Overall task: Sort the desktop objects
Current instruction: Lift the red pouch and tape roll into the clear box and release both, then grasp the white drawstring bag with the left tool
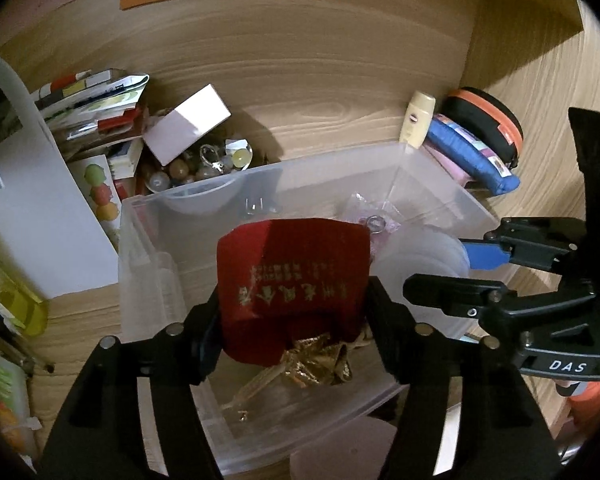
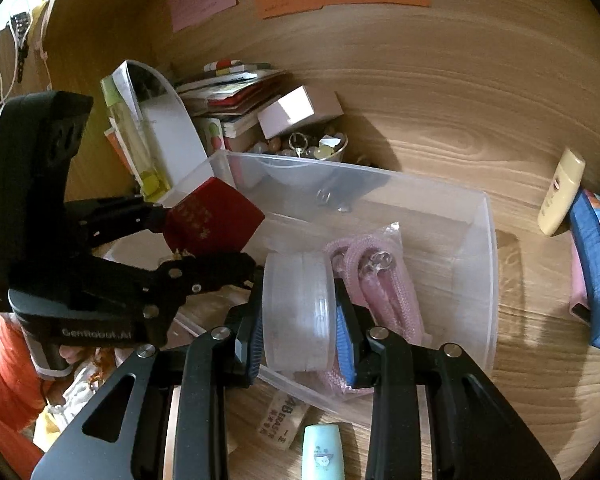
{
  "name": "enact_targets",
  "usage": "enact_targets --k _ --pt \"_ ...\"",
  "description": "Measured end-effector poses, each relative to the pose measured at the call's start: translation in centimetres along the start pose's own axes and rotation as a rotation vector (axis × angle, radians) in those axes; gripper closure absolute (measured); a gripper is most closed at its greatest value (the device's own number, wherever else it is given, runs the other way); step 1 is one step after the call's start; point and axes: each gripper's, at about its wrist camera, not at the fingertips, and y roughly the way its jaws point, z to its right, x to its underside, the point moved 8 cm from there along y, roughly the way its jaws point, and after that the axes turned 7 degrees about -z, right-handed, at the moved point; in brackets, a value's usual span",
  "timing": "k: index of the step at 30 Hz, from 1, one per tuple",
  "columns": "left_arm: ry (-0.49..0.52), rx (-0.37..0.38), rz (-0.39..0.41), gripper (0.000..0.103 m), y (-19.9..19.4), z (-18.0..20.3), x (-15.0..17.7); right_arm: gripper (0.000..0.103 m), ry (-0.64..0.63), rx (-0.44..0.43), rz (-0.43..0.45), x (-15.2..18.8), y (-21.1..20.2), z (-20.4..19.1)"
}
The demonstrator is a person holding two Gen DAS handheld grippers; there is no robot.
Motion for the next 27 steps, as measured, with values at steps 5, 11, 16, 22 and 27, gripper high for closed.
enact_targets --k 5,11,16,22,27 --pt "0.003 -0.022 0.031 0.029 -0.8 0.2 -0.3 0.058 -0.003 0.020 0.000 0.1 0.0 0.1" --pt "-0.028 0.006 0.090 0.015 -2.9 -0.3 -1.1 0.033 0.004 0.051 0.067 -0.7 -1.5 0.6" --pt "-0.068 -0.003 0.142 0.010 -5.7 -1.2 -1.7 0.026 0.053 0.078 0.079 -0.9 -2.9 1.4" --pt "-0.031 -0.071 0.194 0.005 -8.9 -0.8 -0.4 0.017 0.081 0.120 0.101 0.0 -5.7 1.1" --pt "0.015 -0.108 0.220 0.003 -11.4 0.1 1.9 0.006 0.080 0.128 0.137 1.6 -8.2 -0.1"
